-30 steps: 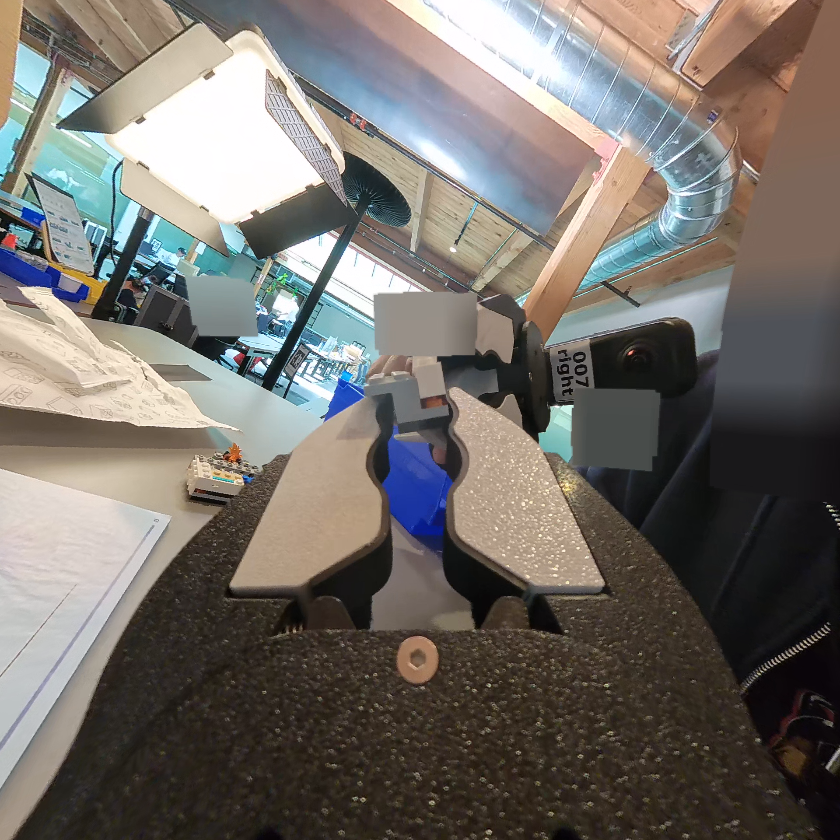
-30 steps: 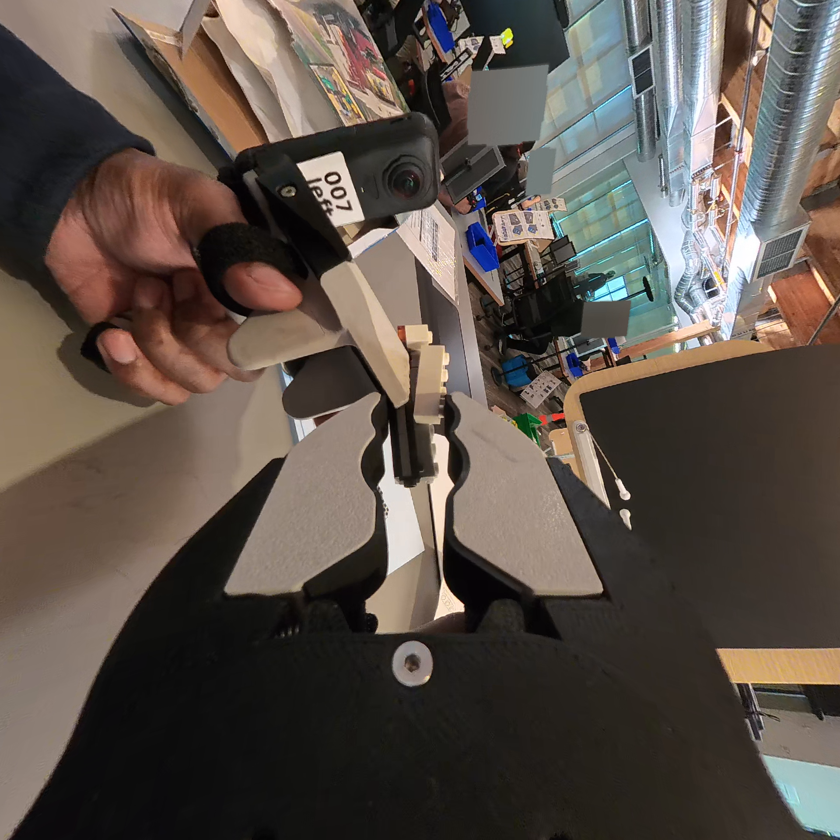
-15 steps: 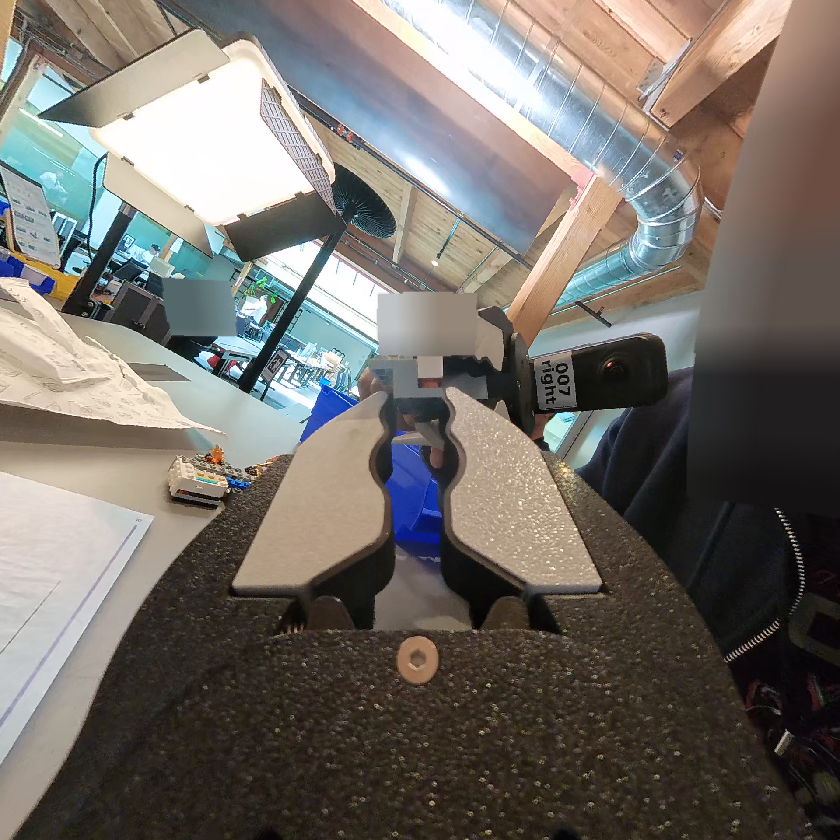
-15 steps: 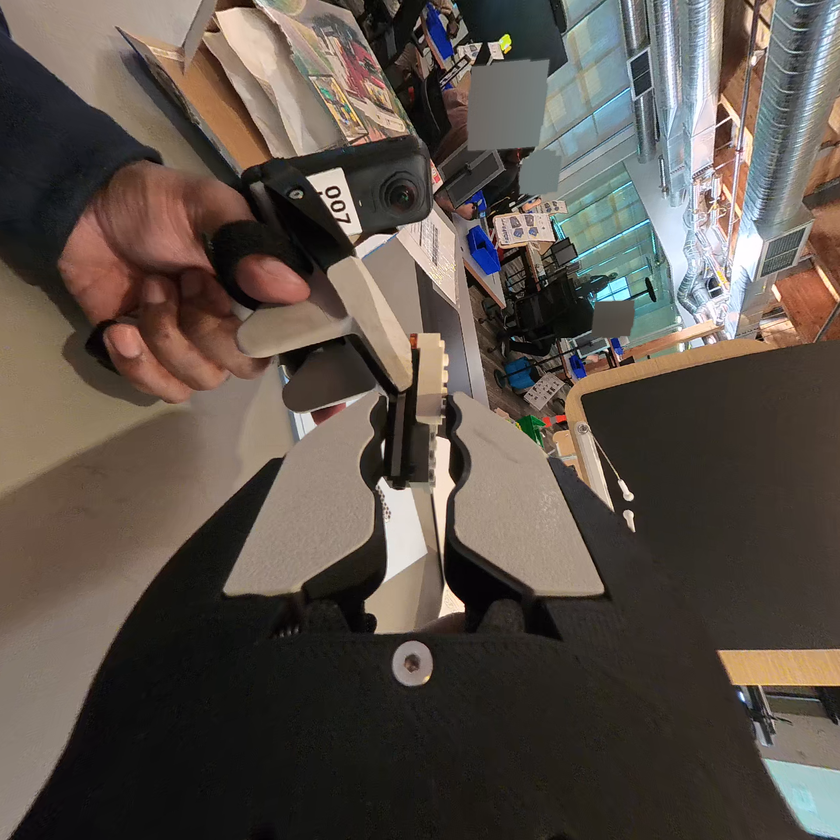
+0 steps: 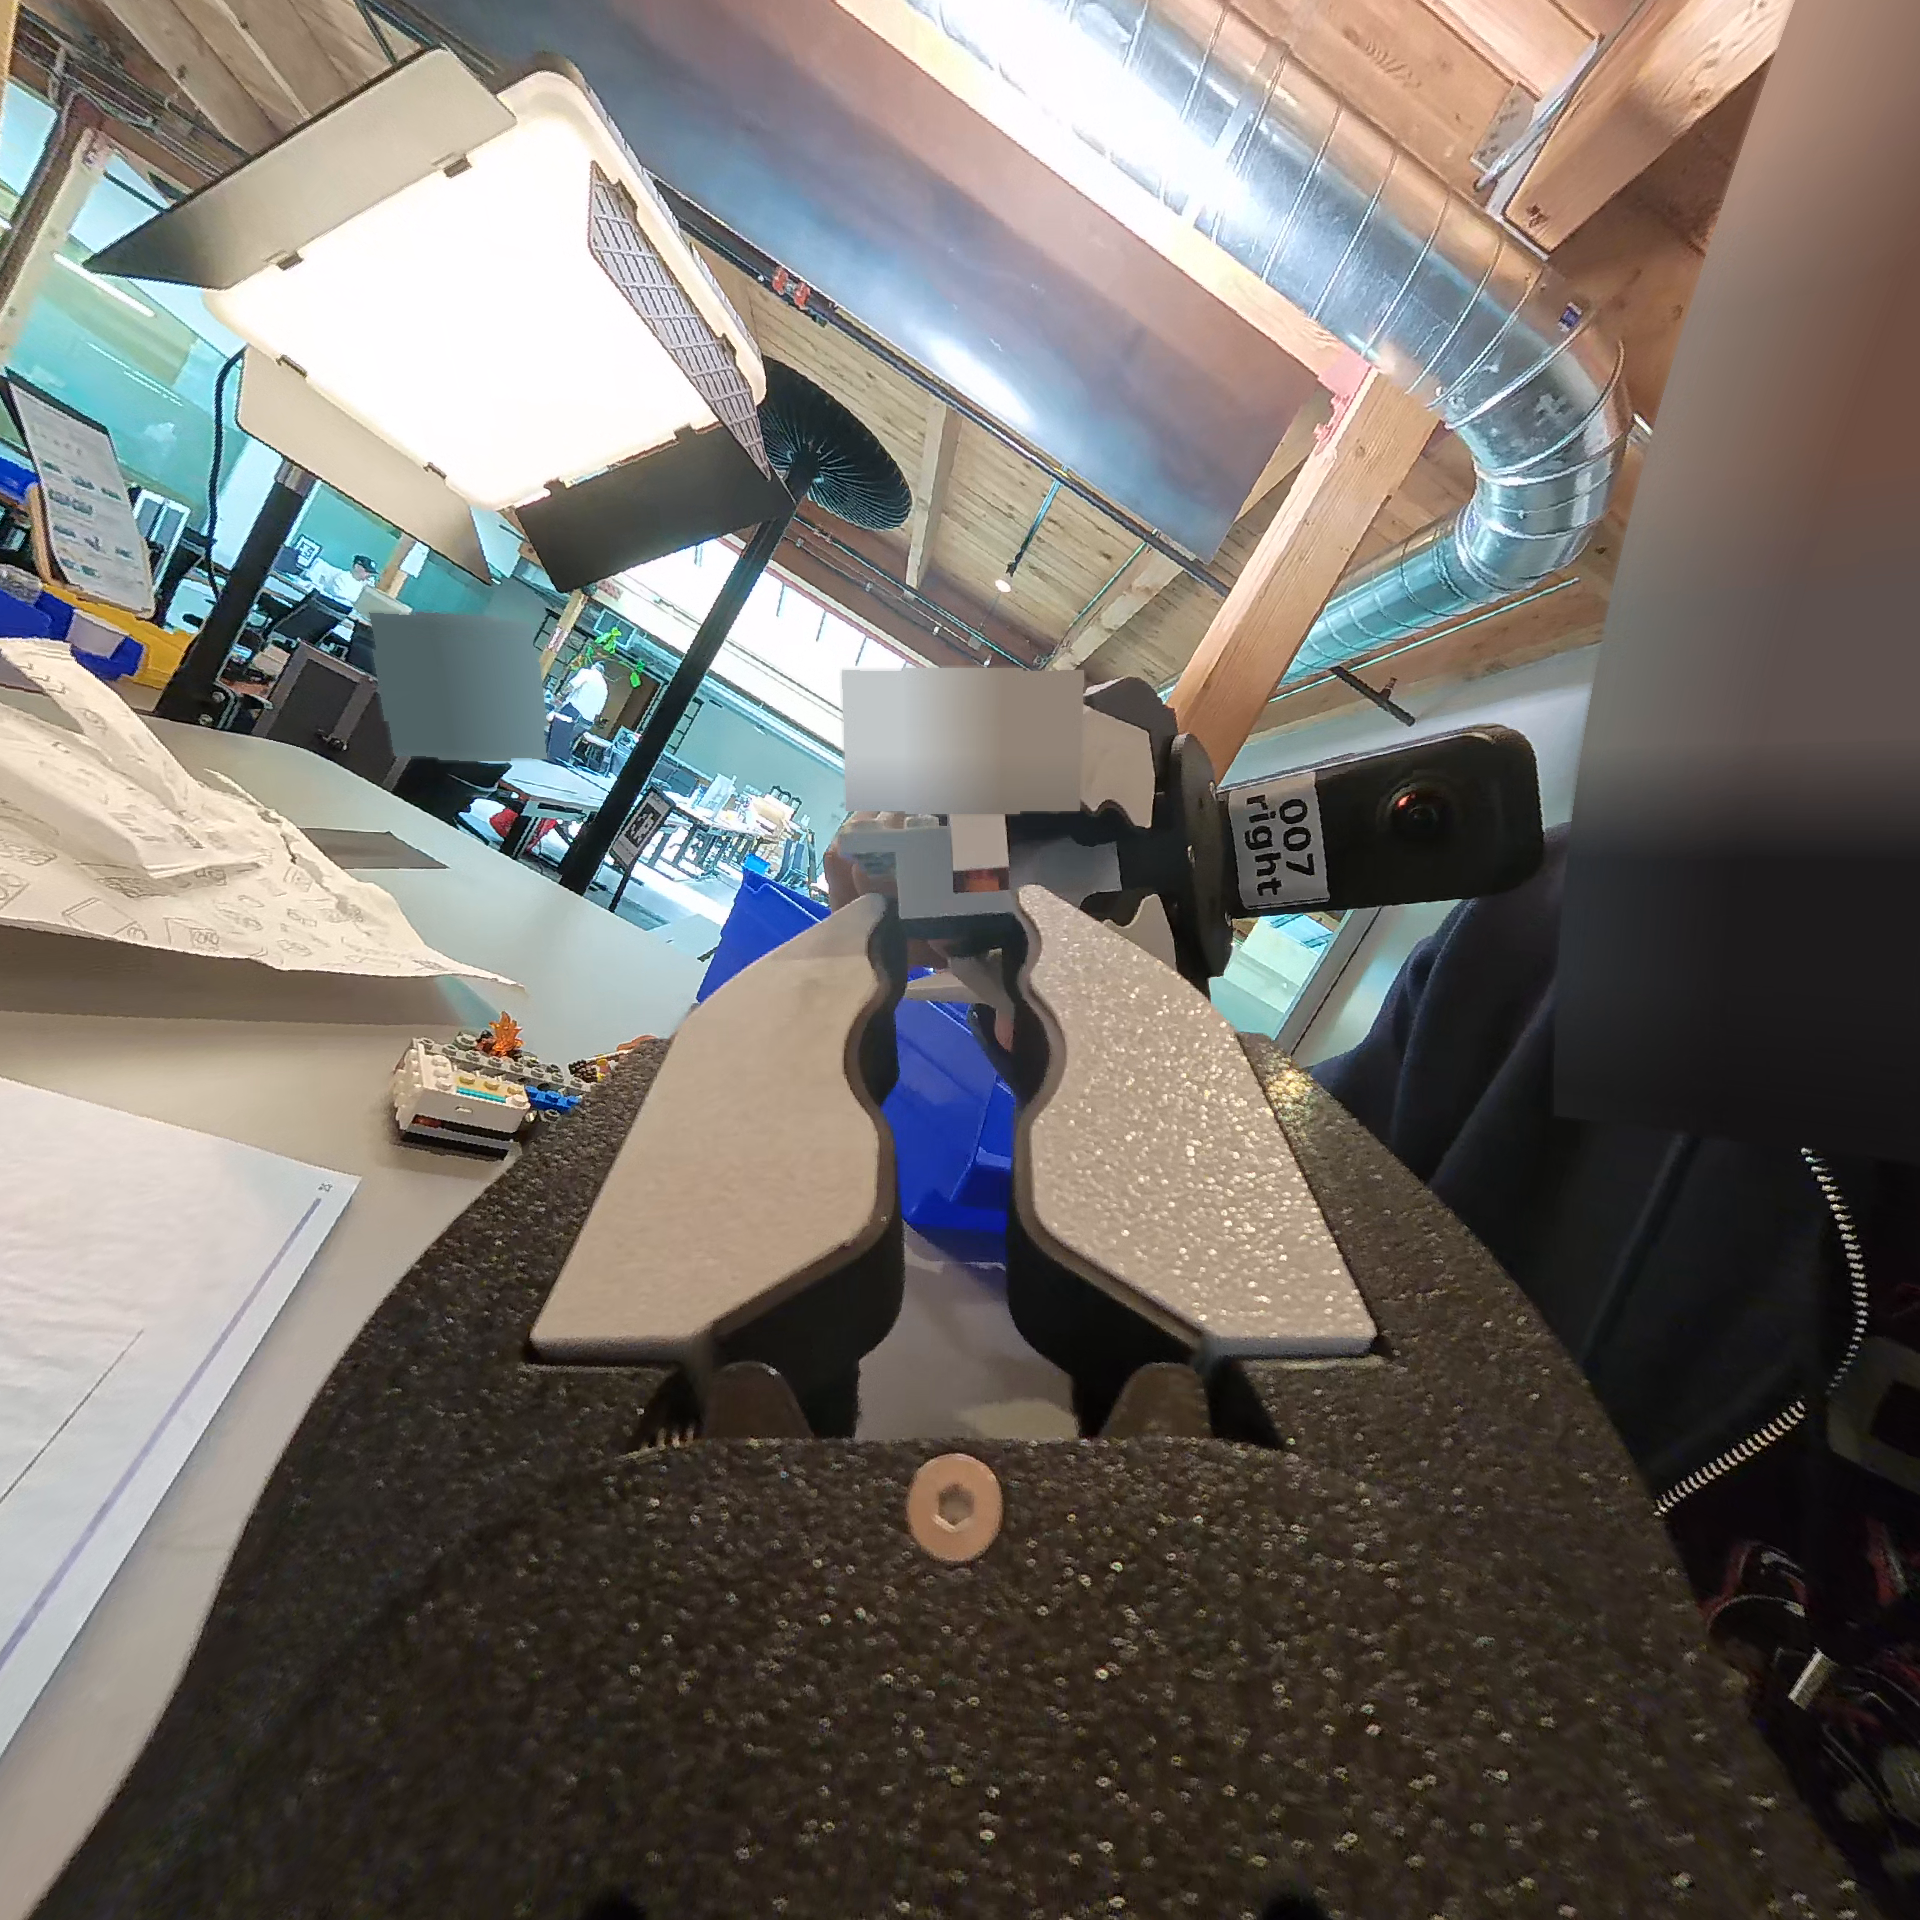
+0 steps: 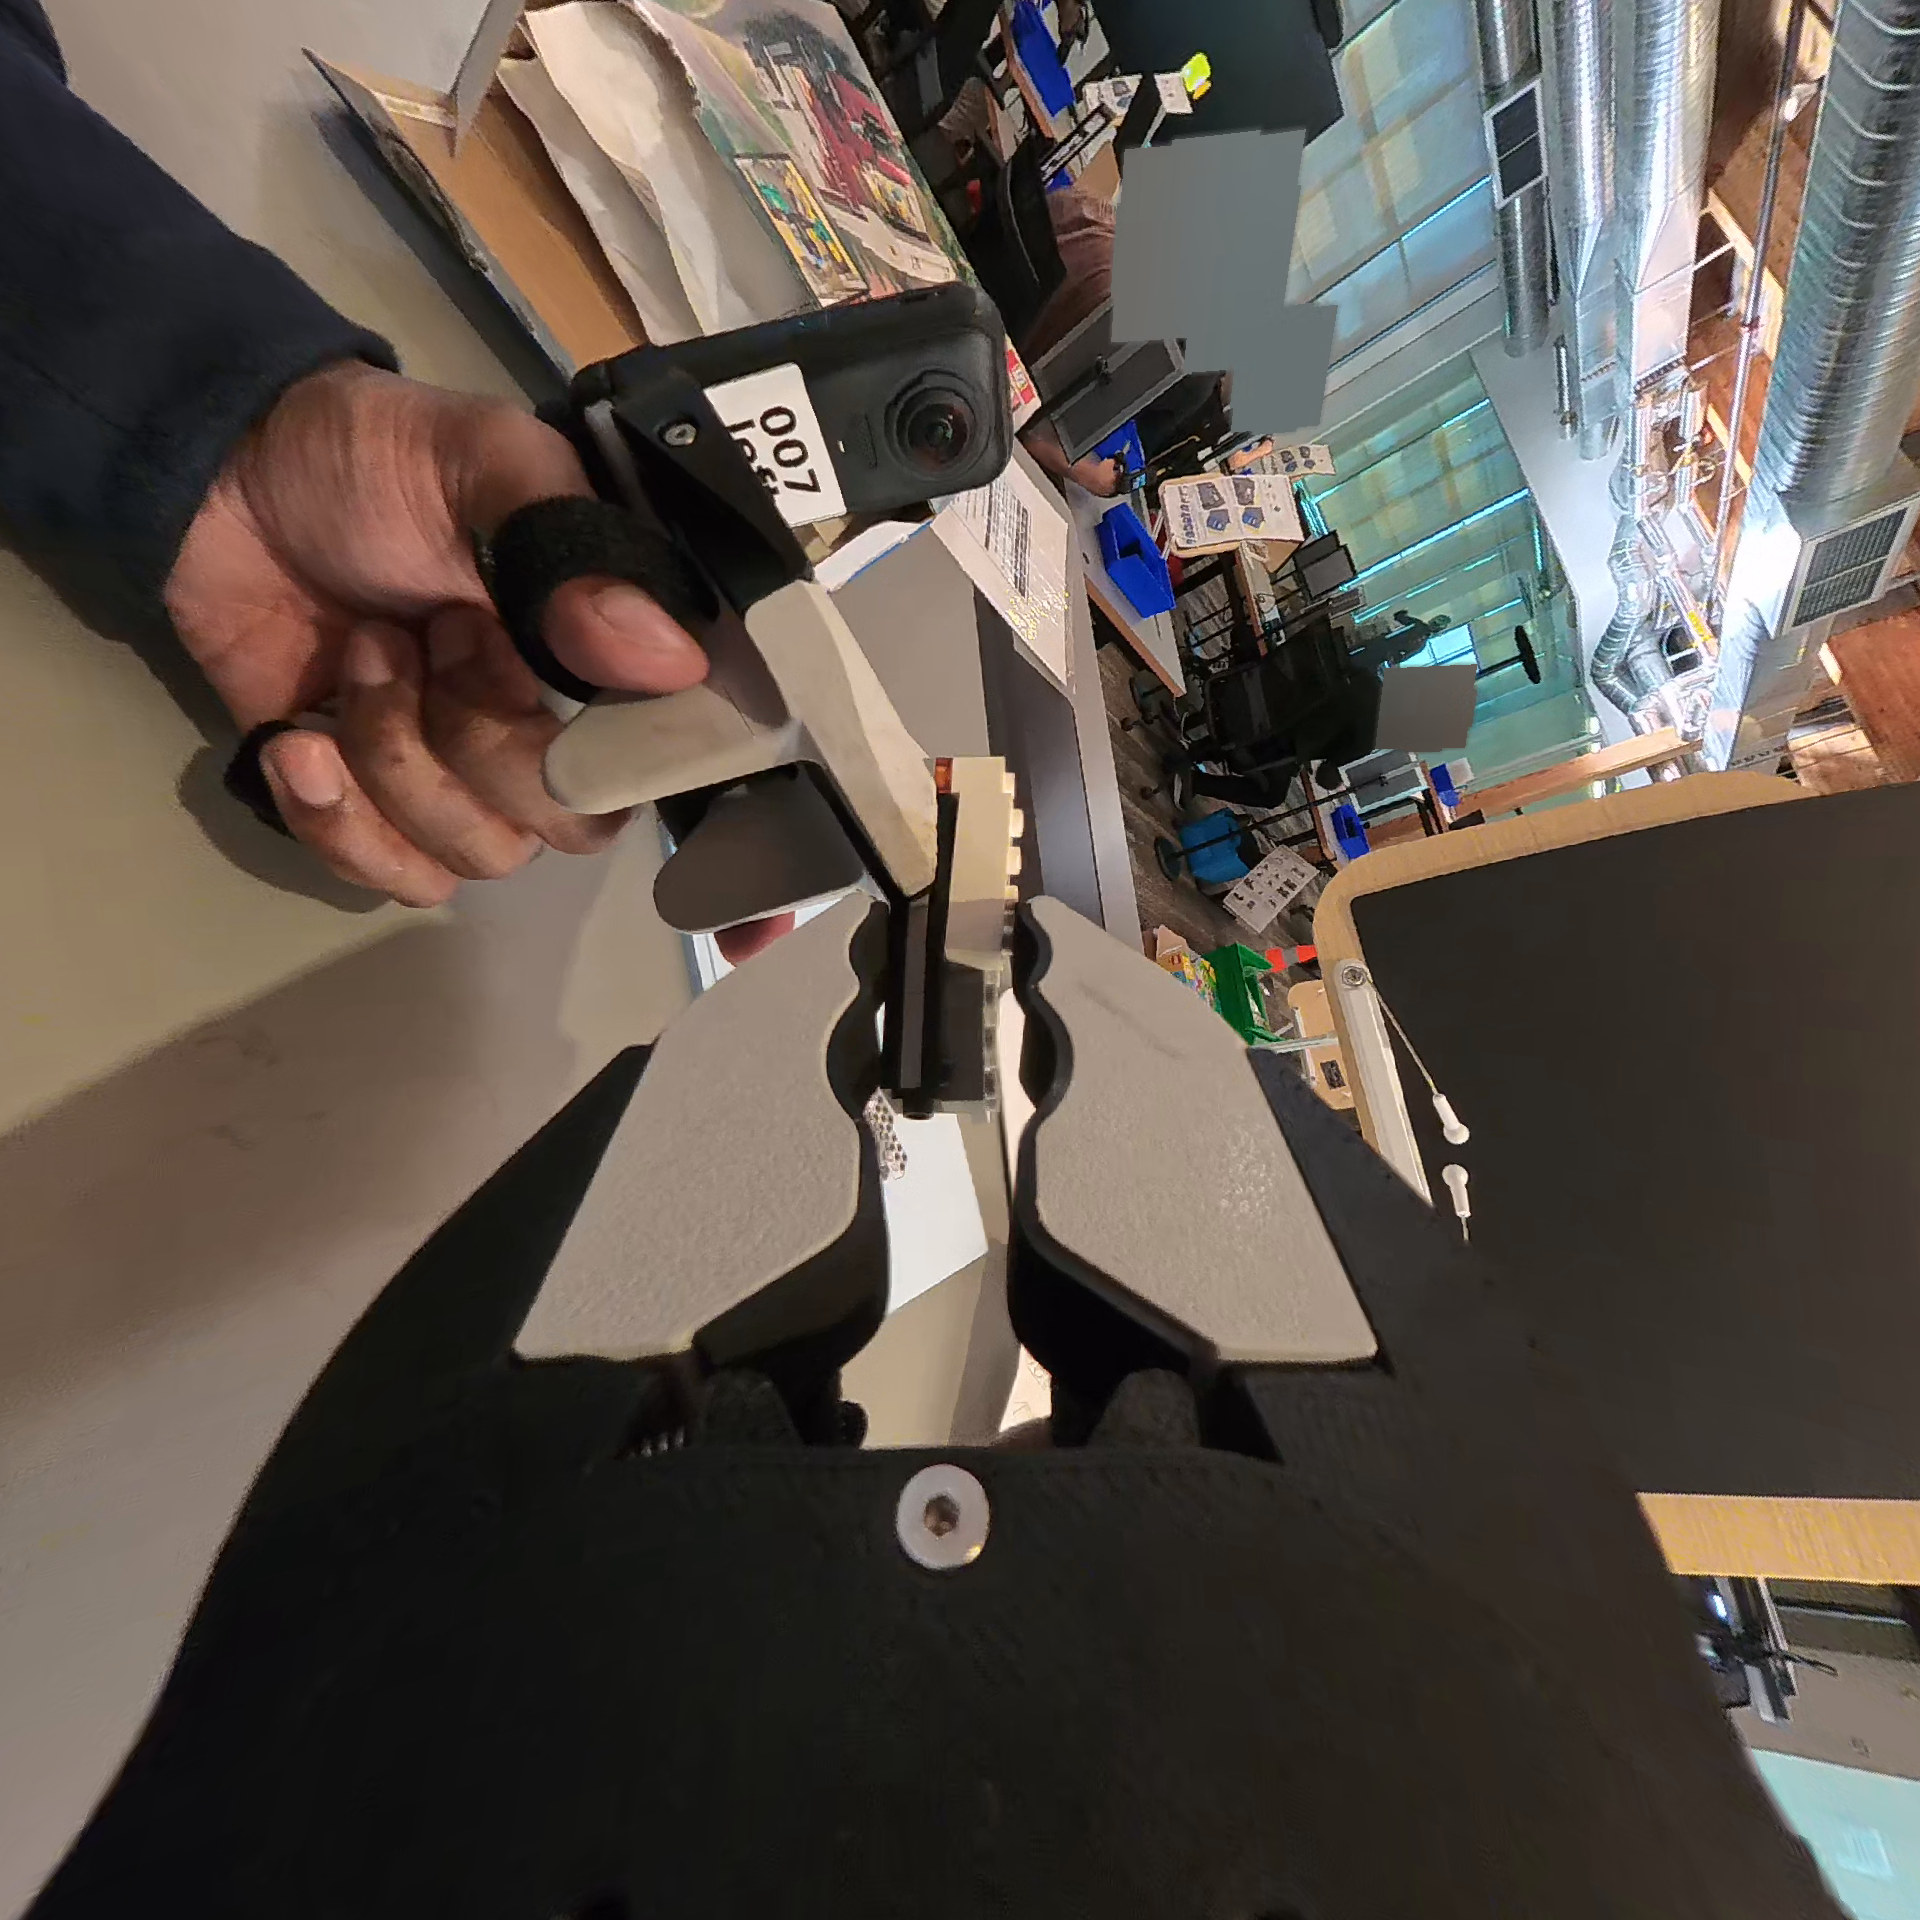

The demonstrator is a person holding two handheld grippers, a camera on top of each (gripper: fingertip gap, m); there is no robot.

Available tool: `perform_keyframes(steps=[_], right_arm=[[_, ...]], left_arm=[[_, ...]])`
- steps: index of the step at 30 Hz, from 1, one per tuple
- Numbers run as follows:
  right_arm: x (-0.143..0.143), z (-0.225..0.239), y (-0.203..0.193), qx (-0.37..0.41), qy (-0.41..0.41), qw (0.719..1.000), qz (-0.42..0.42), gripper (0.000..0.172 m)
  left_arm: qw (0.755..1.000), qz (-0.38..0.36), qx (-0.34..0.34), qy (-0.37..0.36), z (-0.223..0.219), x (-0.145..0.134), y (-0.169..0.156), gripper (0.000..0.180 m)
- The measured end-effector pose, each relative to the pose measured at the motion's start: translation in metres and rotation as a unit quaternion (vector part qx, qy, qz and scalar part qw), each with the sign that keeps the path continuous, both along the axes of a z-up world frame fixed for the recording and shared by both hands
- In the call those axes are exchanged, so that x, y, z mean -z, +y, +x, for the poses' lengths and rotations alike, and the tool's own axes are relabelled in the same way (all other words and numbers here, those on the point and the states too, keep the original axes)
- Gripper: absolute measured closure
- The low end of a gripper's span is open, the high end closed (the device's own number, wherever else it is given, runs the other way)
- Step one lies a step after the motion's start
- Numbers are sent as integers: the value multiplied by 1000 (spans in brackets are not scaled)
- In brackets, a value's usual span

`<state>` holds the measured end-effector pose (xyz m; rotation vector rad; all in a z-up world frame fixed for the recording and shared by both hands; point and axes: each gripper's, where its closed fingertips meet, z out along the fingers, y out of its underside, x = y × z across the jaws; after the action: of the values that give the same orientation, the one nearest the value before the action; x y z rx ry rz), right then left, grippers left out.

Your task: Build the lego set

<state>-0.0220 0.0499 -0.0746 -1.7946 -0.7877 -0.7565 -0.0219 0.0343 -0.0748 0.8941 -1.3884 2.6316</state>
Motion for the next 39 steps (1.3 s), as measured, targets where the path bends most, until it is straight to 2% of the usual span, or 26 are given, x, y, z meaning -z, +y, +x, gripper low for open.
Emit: perform_keyframes(steps=[5,18,26,30,35,39], right_arm=[[1,2,2,10,6,1000,0,149],[-1,5,3,21,-50,998,18,149],[-10,18,6,58,-87,993,54,149],[-11,28,2,82,-90,990,67,149],[-11,49,-15,164,-78,978,102,149],[-1,46,-28,212,-69,967,125,149]], left_arm=[[1000,2,-9,1,2,1,2,163],[1000,-2,-16,4,3,0,4,163],[998,-35,-35,27,10,-1,17,159],[998,-9,-59,21,14,3,14,151],[993,64,-95,19,21,14,6,141],[992,73,-100,14,21,14,4,138]])
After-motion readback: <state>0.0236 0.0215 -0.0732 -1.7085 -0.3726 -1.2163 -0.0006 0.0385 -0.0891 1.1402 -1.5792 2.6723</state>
